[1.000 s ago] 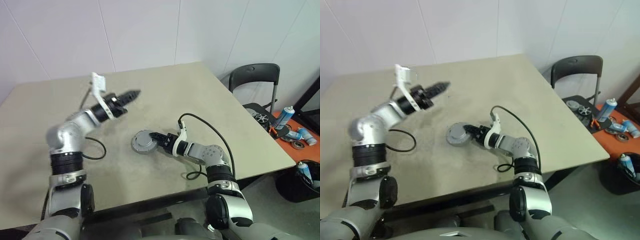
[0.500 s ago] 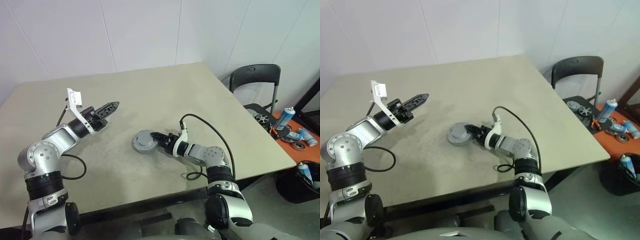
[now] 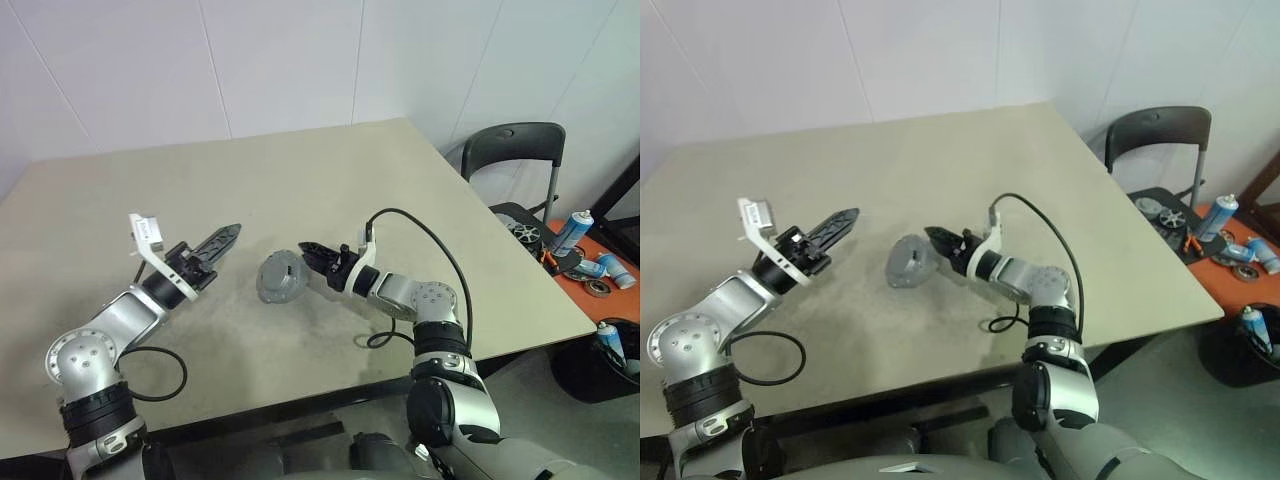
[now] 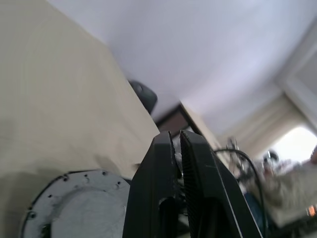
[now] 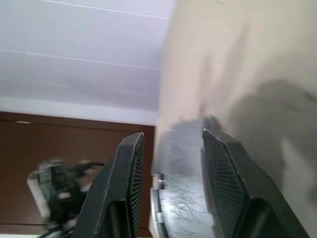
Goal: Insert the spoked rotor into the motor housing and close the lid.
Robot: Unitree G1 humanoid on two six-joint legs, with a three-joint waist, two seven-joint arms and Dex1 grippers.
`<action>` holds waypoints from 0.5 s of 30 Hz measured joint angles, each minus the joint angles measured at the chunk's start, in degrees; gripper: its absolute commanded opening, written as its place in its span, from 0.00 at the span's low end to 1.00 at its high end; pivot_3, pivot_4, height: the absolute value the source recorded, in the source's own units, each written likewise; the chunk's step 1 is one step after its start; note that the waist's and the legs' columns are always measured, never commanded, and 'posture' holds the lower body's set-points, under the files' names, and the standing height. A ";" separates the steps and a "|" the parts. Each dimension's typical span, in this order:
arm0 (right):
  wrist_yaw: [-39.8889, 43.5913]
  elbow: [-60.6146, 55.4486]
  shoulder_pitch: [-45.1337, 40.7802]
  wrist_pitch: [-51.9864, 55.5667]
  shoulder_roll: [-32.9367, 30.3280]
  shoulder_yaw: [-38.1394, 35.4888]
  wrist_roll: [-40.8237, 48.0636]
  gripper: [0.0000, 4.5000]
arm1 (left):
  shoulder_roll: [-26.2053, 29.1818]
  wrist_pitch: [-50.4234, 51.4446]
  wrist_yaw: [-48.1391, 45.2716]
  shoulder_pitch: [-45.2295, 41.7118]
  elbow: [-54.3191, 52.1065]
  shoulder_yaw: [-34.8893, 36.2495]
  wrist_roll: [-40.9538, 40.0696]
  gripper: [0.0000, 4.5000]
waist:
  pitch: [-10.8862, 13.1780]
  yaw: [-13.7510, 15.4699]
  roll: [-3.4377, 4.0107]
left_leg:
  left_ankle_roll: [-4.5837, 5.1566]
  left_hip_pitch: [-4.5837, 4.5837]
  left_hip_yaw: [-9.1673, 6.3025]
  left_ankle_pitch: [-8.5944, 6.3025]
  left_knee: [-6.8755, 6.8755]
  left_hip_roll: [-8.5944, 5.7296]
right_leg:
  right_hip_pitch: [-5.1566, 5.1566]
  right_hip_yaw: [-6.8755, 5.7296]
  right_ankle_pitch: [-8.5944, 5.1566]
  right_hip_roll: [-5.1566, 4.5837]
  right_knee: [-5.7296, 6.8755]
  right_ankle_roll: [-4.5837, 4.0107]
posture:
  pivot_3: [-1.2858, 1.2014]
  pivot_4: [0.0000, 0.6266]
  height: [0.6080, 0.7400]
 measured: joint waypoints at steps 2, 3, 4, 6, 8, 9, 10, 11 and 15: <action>-0.35 -0.29 -0.48 -0.03 0.00 0.41 -0.02 0.43 | 2.21 -1.39 0.56 0.72 1.24 0.99 -0.05 0.07 | 0.00 0.10 0.00 | 0.00 0.06 -0.01 0.00 0.00 -0.03 | 0.07 -0.01 0.01 0.12 0.01 -0.02 | 0.52 0.00 1.00; -0.54 -0.12 -0.47 -0.02 -0.02 0.74 -0.13 0.43 | 2.88 -2.08 0.60 0.96 1.69 1.27 -0.04 0.07 | 0.00 0.15 0.00 | 0.01 0.06 -0.01 0.00 0.00 -0.04 | 0.07 -0.01 0.01 0.12 0.01 -0.02 | 0.52 0.00 1.00; -0.61 0.35 -0.47 -0.06 -0.11 1.06 -0.32 0.43 | 3.48 -2.50 0.60 0.99 2.25 1.36 -0.03 0.07 | 0.00 0.24 0.00 | 0.01 0.06 -0.01 0.00 0.02 -0.06 | 0.09 -0.01 0.01 0.12 0.01 -0.02 | 0.52 0.00 1.00; -0.74 1.35 -0.45 -0.31 -0.56 2.35 -1.34 0.43 | 4.28 -3.34 0.62 1.01 2.62 1.27 -0.03 0.07 | -0.02 0.24 -0.03 | 0.01 0.06 -0.01 0.01 0.04 -0.11 | 0.11 -0.01 0.02 0.11 0.01 -0.01 | 0.52 0.00 1.00; -0.88 2.34 -0.26 -0.51 -0.94 3.39 -2.56 0.43 | 4.63 -3.89 0.64 0.96 2.61 0.89 -0.04 0.07 | -0.02 0.19 -0.03 | -0.01 0.06 0.00 0.02 0.04 -0.11 | 0.11 -0.01 0.02 0.10 0.00 -0.01 | 0.52 0.00 1.00; -0.58 2.43 -0.22 -0.54 -1.18 3.53 -2.57 0.43 | 4.62 -4.18 0.70 1.00 2.61 0.48 -0.03 0.07 | -0.02 0.18 -0.04 | -0.01 0.06 0.00 0.02 0.04 -0.11 | 0.11 -0.01 0.02 0.10 0.01 -0.01 | 0.52 0.00 1.00; -0.38 2.43 -0.21 -0.54 -1.52 3.82 -2.63 0.43 | 4.62 -4.38 0.78 1.00 2.59 0.07 -0.02 0.07 | -0.03 0.15 -0.05 | -0.01 0.06 0.00 0.02 0.04 -0.10 | 0.11 -0.01 0.02 0.10 0.01 -0.01 | 0.52 0.00 1.00; -0.10 2.37 -0.10 -0.48 -1.95 4.07 -2.64 0.43 | 4.62 -4.53 0.96 1.00 2.52 -0.39 -0.01 0.07 | -0.03 0.13 -0.05 | -0.01 0.06 0.00 0.02 0.04 -0.11 | 0.11 -0.01 0.02 0.11 0.01 -0.01 | 0.52 0.00 1.00; 1.46 -1.74 1.98 1.04 -4.71 5.97 -2.54 0.43 | 5.10 -4.53 0.68 1.19 1.68 -3.60 0.64 0.07 | -0.04 0.19 -0.06 | 0.00 0.04 -0.01 0.02 0.06 -0.09 | 0.11 -0.01 0.03 0.10 0.01 -0.01 | 0.52 0.00 1.00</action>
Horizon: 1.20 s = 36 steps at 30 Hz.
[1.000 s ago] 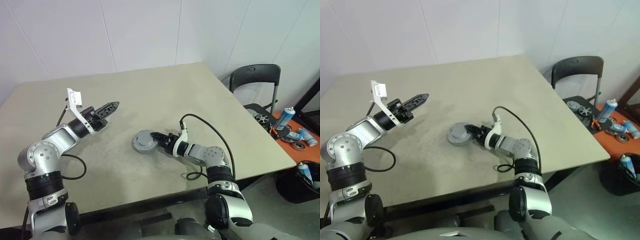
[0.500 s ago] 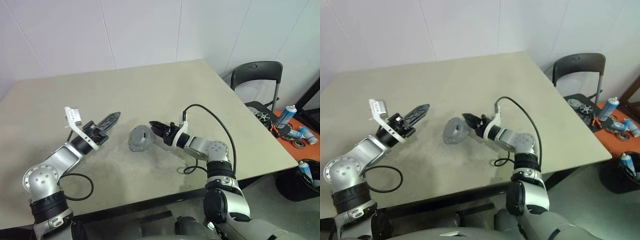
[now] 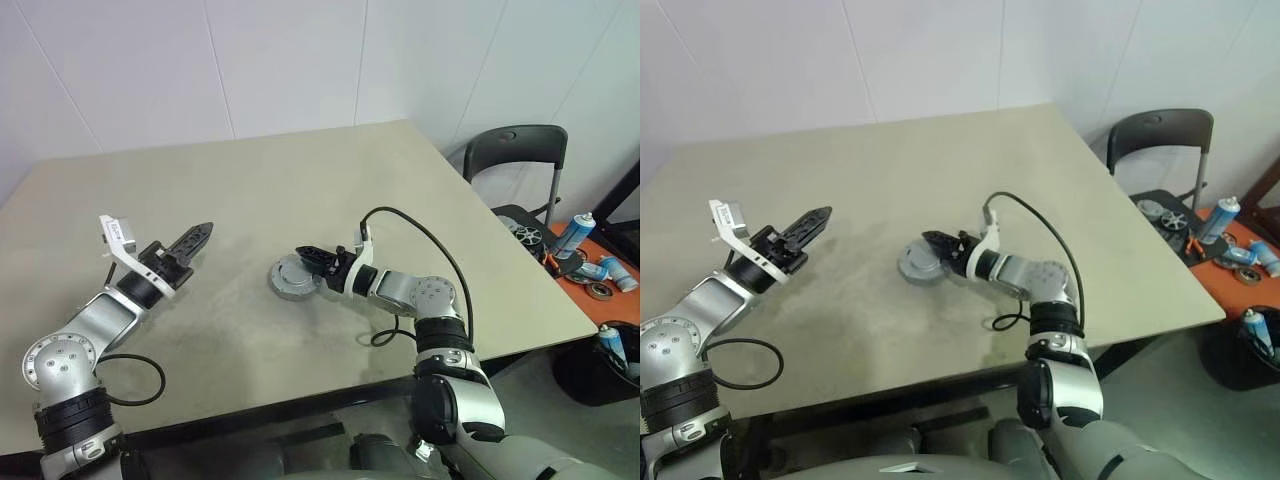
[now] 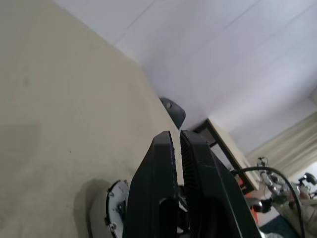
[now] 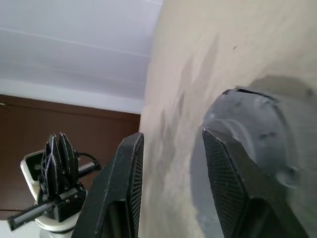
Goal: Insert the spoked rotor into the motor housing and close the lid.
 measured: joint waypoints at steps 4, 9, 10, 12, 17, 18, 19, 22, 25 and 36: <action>4.02 -8.98 1.54 4.16 -6.04 1.89 1.67 0.43 | 6.69 -0.78 -8.87 0.95 -1.48 -13.00 9.86 0.07 | 0.01 0.00 0.04 | 0.01 0.07 0.07 0.00 -0.01 -0.17 | 0.06 0.00 0.00 0.01 0.00 0.00 | 0.52 0.00 1.00; 6.26 -10.74 1.13 4.63 -11.70 2.72 1.32 0.43 | 7.22 -7.56 -21.55 -2.12 12.07 -30.87 26.88 0.07 | 0.02 -0.05 0.10 | 0.27 0.24 0.21 -0.13 0.00 -0.06 | 0.20 -0.02 0.04 0.19 0.02 -0.07 | 0.52 0.00 1.00; 6.53 -10.85 1.16 4.57 -12.45 3.68 0.66 0.43 | 5.87 -8.21 -22.82 -4.29 15.25 -31.68 28.26 0.07 | 0.03 0.01 0.08 | 0.26 0.19 0.18 -0.12 0.04 -0.02 | 0.17 -0.06 0.04 0.22 0.05 -0.08 | 0.52 0.00 1.00; 7.09 -11.64 1.60 4.45 -13.18 6.58 -0.97 0.43 | 4.01 -9.76 -24.45 -8.30 19.71 -32.23 30.72 0.07 | 0.02 0.29 0.07 | 0.26 0.14 0.16 -0.12 0.12 0.01 | 0.16 -0.08 0.05 0.25 0.09 -0.08 | 0.52 0.00 1.00; 10.84 -20.33 9.58 3.19 -15.94 20.66 -6.36 0.30 | -0.20 -13.10 -27.62 -14.21 23.77 -32.40 35.29 0.07 | 0.01 1.35 0.04 | 0.27 0.02 0.04 -0.13 0.38 -0.04 | 0.16 -0.02 0.10 0.07 0.07 0.04 | 0.52 0.00 1.00; 11.18 -21.16 10.86 3.16 -15.84 22.04 -6.72 0.23 | -0.91 -13.18 -28.18 -14.27 23.94 -32.71 36.07 0.07 | 0.01 1.38 0.04 | 0.29 -0.03 0.05 -0.14 0.47 -0.05 | 0.15 0.00 0.14 0.02 0.07 0.10 | 0.52 0.00 1.00; 11.37 -21.63 11.38 3.15 -15.74 22.35 -6.72 0.15 | -1.32 -13.17 -28.62 -14.26 24.11 -33.21 36.49 0.07 | 0.02 1.41 0.04 | 0.33 -0.08 0.05 -0.17 0.63 -0.06 | 0.17 0.00 0.18 0.00 0.08 0.17 | 0.52 0.00 1.00; 11.36 -22.21 11.11 2.14 -15.59 21.46 -6.76 0.01 | -1.60 -12.61 -29.34 -14.25 24.36 -33.19 36.95 0.07 | 0.03 1.50 0.02 | 0.45 -0.03 0.04 -0.23 0.88 -0.15 | 0.33 0.00 0.29 0.03 0.08 0.33 | 0.52 0.00 1.00; 11.37 -22.05 10.76 1.35 -15.61 21.15 -7.24 0.01 | -0.98 -12.54 -30.12 -14.15 24.37 -32.63 37.31 0.07 | 0.03 1.47 0.02 | 0.45 0.01 0.04 -0.22 0.91 -0.16 | 0.35 0.00 0.39 0.12 0.08 0.30 | 0.52 0.00 1.00; 19.00 -21.82 7.70 -1.76 -19.57 21.69 -7.70 0.01 | 1.69 -11.23 -32.31 -12.90 22.56 -27.03 36.67 0.07 | 0.03 1.40 0.01 | 0.45 0.00 0.04 -0.22 0.88 -0.09 | 0.30 0.00 0.40 0.14 0.11 0.29 | 0.52 0.00 1.00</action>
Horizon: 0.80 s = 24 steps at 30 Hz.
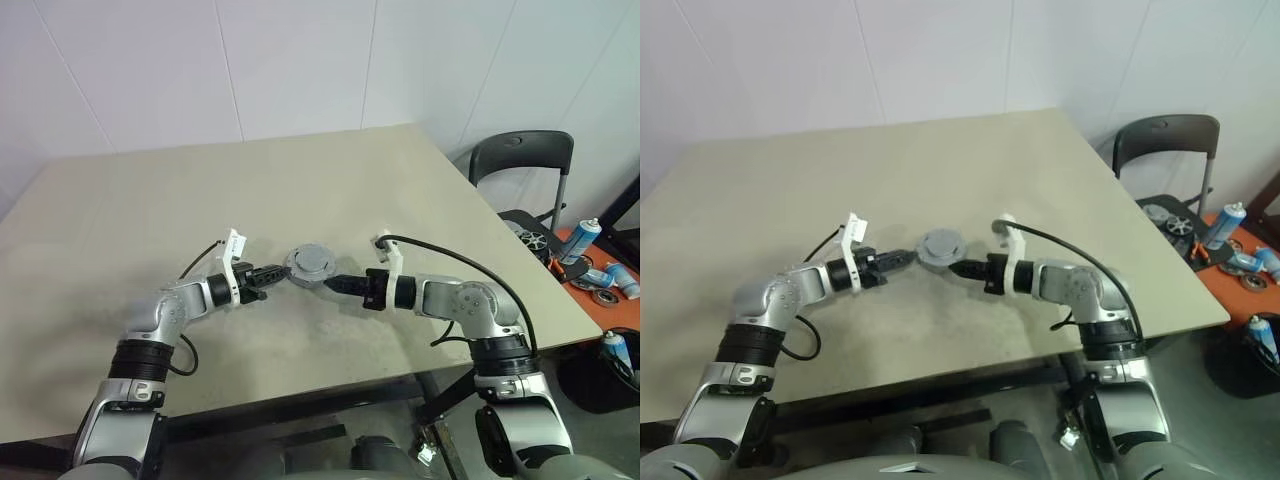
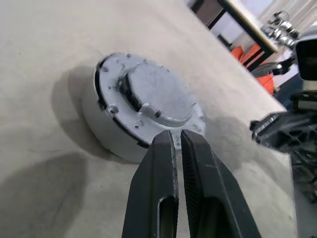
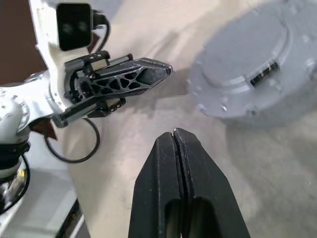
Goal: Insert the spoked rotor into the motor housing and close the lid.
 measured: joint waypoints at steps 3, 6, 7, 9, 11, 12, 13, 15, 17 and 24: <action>1.31 -0.95 -0.88 -7.64 -1.41 3.29 -5.28 0.04 | 1.45 -0.64 -0.68 0.18 -2.63 3.65 -1.00 0.07 | 0.00 -0.12 -0.01 | 0.00 0.01 0.02 0.00 -0.01 0.03 | -0.01 0.00 0.00 0.01 0.00 0.00 | 0.52 0.00 1.00; 1.22 -1.15 -1.02 -16.00 -0.98 7.56 -11.61 0.20 | 2.91 -2.70 -0.95 0.65 -4.70 6.34 -1.03 0.07 | 0.00 -0.06 -0.01 | -0.01 0.01 0.02 0.00 -0.04 0.05 | -0.04 0.01 0.00 0.00 0.00 0.00 | 0.52 0.00 1.00; 0.96 -0.71 -1.15 -19.14 -0.44 9.17 -14.03 0.28 | 3.69 -3.39 -1.23 1.21 -5.23 6.82 -0.98 0.07 | -0.01 -0.06 -0.01 | -0.01 0.01 0.03 0.00 -0.03 0.04 | -0.04 0.01 0.00 -0.01 0.00 0.00 | 0.52 0.00 1.00; 0.87 0.75 -1.60 -22.63 0.77 11.64 -17.48 0.44 | 4.91 -4.04 -1.80 2.50 -5.93 7.13 -0.81 0.07 | -0.01 -0.09 -0.01 | -0.02 0.01 0.04 0.00 -0.03 0.04 | -0.05 0.05 0.00 -0.02 0.01 0.00 | 0.52 0.00 1.00; 0.96 3.32 -2.80 -25.28 1.29 15.92 -21.77 0.50 | 5.94 -4.04 -1.99 3.34 -6.18 7.44 -0.76 0.07 | -0.01 -0.09 -0.02 | -0.02 0.02 0.04 0.00 0.00 0.03 | -0.06 0.05 0.01 -0.02 0.03 -0.01 | 0.52 0.00 1.00; 1.07 4.93 -2.98 -27.10 2.13 17.55 -23.73 0.50 | 6.33 -3.94 -1.87 3.72 -6.46 7.86 -0.77 0.07 | -0.02 -0.09 -0.03 | -0.02 0.02 0.04 0.01 0.01 0.03 | -0.05 0.05 0.01 -0.02 0.06 -0.01 | 0.52 0.00 1.00; 1.08 5.71 -3.31 -28.24 3.11 17.91 -24.51 0.50 | 6.46 -3.84 -1.66 3.88 -6.59 8.28 -0.77 0.07 | -0.02 -0.08 -0.03 | -0.03 0.04 0.04 0.01 0.01 0.04 | -0.05 0.05 0.01 -0.02 0.09 -0.01 | 0.52 0.00 1.00; 0.91 8.46 -4.48 -29.95 5.29 18.17 -25.99 0.50 | 6.46 -3.74 -1.22 3.90 -7.29 8.65 -0.84 0.07 | -0.05 -0.05 -0.08 | -0.06 0.06 0.02 0.03 0.03 0.04 | -0.04 0.05 0.01 -0.01 0.16 -0.01 | 0.52 0.00 1.00; 0.32 11.84 -5.87 -31.87 7.15 17.92 -26.99 0.50 | 6.28 -3.69 -0.35 4.07 -7.90 8.68 -0.84 0.07 | -0.05 -0.05 -0.09 | -0.07 0.09 0.02 0.03 0.07 0.03 | -0.03 0.05 0.01 -0.02 0.23 -0.01 | 0.52 0.00 1.00; -0.22 17.30 -7.72 -33.89 8.67 11.34 -25.94 0.70 | 4.48 -3.10 1.92 6.39 -9.24 9.00 -1.14 0.07 | -0.06 -0.09 -0.09 | -0.08 0.07 0.02 0.04 0.03 0.03 | -0.13 0.08 0.01 -0.02 0.30 -0.02 | 0.52 0.00 1.00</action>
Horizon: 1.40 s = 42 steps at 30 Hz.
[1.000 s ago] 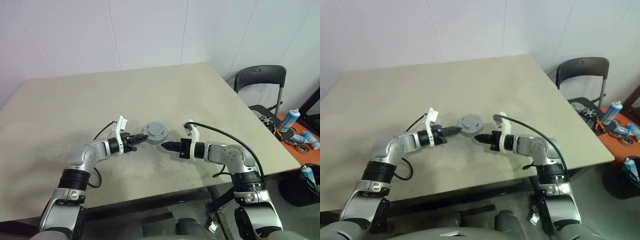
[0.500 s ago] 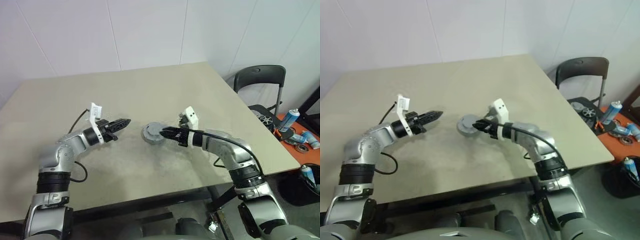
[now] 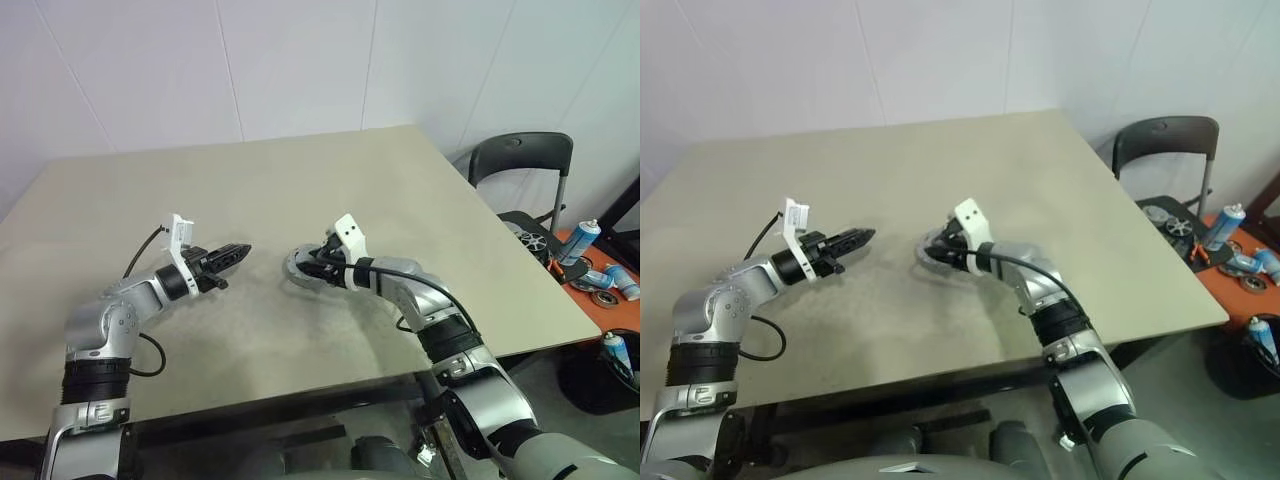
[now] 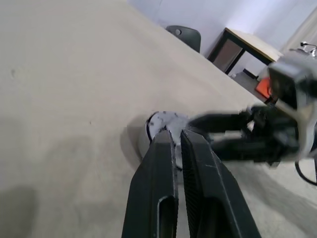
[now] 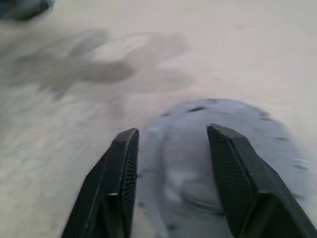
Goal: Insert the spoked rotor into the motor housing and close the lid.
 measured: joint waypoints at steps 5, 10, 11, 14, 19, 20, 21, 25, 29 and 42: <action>-0.65 0.66 -0.01 -2.06 -0.27 0.10 -2.91 0.99 | -0.01 0.66 0.27 0.31 -0.80 0.19 -0.39 0.07 | 0.00 -0.16 0.00 | 0.00 0.02 0.02 0.00 0.00 0.01 | -0.02 0.01 0.00 0.03 0.06 0.00 | 0.52 0.00 1.00; -1.11 2.36 0.00 -2.07 1.06 0.17 -4.09 0.99 | -0.01 0.66 0.62 0.31 -0.80 0.85 -0.70 0.07 | 0.00 -0.11 0.00 | -0.01 0.02 0.03 0.01 0.02 0.00 | -0.02 0.01 0.00 0.02 0.06 -0.01 | 0.52 0.00 1.00; -1.13 2.52 0.00 -2.10 1.41 0.17 -4.50 0.99 | -0.01 0.66 0.72 0.31 -0.80 1.03 -0.74 0.07 | 0.00 -0.11 0.00 | -0.01 0.02 0.03 0.01 0.01 0.00 | -0.02 0.01 0.00 0.02 0.06 -0.01 | 0.52 0.00 1.00; -1.69 3.34 -0.01 -3.20 2.15 0.25 -5.25 0.99 | -0.01 0.66 1.08 0.32 -0.80 1.38 -0.78 0.07 | -0.01 -0.11 -0.01 | -0.02 0.02 0.03 0.01 0.02 0.00 | -0.01 0.01 0.00 0.02 0.07 -0.01 | 0.52 0.00 1.00; -3.36 5.50 -0.44 -5.20 3.54 -0.01 -6.74 0.99 | -0.05 0.68 1.45 0.46 -0.80 1.52 -0.80 0.07 | -0.02 -0.16 -0.03 | -0.05 0.17 0.03 0.03 0.04 -0.01 | 0.10 0.02 0.02 0.03 0.12 -0.03 | 0.52 0.00 1.00; -3.66 5.93 -0.52 -5.69 3.67 0.00 -7.06 0.99 | -0.10 0.68 1.51 0.58 -0.81 1.53 -0.81 0.07 | -0.02 -0.14 -0.03 | -0.05 0.20 0.03 0.03 0.04 -0.01 | 0.13 0.02 0.02 0.04 0.13 -0.04 | 0.52 0.00 1.00; -4.08 6.59 -0.65 -6.44 3.74 0.07 -7.55 0.95 | -0.18 0.68 1.56 0.69 -0.80 1.53 -0.81 0.07 | -0.03 -0.13 -0.04 | -0.06 0.22 0.03 0.03 0.04 -0.01 | 0.15 0.02 0.02 0.05 0.13 -0.04 | 0.52 0.00 1.00; -5.34 8.71 -0.75 -10.02 3.88 1.14 -10.18 0.71 | -0.44 0.68 2.14 0.74 -0.81 1.56 -0.80 0.07 | -0.04 -0.12 -0.06 | -0.06 0.33 0.03 0.04 0.03 -0.01 | 0.26 0.02 0.03 0.06 0.13 -0.05 | 0.52 0.00 1.00; -5.70 9.46 -0.74 -10.75 4.30 1.18 -10.70 0.67 | -0.80 0.68 2.81 0.77 -0.82 1.56 -0.80 0.07 | -0.04 -0.11 -0.06 | -0.06 0.63 0.04 0.03 0.01 0.00 | 0.54 0.03 0.02 0.07 0.12 -0.05 | 0.52 0.00 1.00; -6.66 8.62 -0.42 -8.52 6.15 0.54 -11.25 0.67 | -1.53 0.69 3.84 1.38 -1.39 1.58 -0.83 0.07 | -0.04 -0.14 -0.06 | -0.06 1.08 0.01 0.02 -0.08 0.11 | 0.97 0.04 0.01 0.23 0.02 -0.07 | 0.52 0.00 1.00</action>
